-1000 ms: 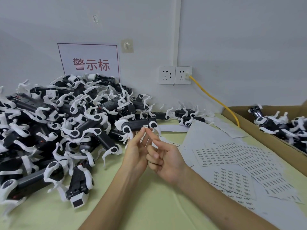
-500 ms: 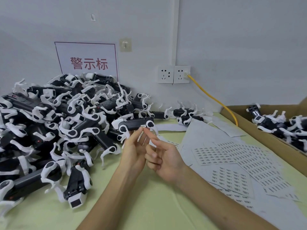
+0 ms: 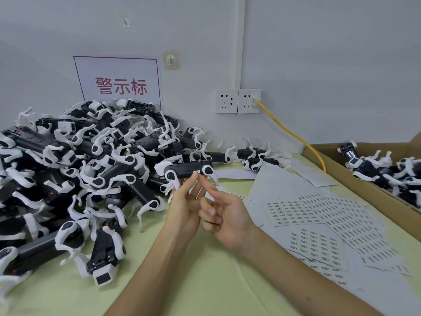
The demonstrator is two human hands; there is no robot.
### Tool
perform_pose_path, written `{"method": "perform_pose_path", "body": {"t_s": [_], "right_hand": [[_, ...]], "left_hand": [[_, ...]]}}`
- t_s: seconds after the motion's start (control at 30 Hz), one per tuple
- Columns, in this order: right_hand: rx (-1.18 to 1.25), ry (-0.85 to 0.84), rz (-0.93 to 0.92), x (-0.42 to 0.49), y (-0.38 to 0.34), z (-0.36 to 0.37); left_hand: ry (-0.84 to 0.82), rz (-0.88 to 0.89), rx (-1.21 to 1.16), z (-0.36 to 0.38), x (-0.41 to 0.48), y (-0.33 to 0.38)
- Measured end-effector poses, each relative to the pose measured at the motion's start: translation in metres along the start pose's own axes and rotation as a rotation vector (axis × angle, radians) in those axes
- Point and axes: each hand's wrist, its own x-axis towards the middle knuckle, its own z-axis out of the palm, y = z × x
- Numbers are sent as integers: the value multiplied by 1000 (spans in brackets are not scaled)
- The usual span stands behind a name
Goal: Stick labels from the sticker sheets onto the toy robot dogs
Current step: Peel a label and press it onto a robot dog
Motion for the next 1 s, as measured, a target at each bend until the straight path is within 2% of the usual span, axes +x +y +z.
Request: {"method": "perform_pose_path", "body": {"t_s": [1.0], "right_hand": [[-12,4,47,-3,1,2]], "left_hand": [[111,7,-47,-7,9,-1]]}}
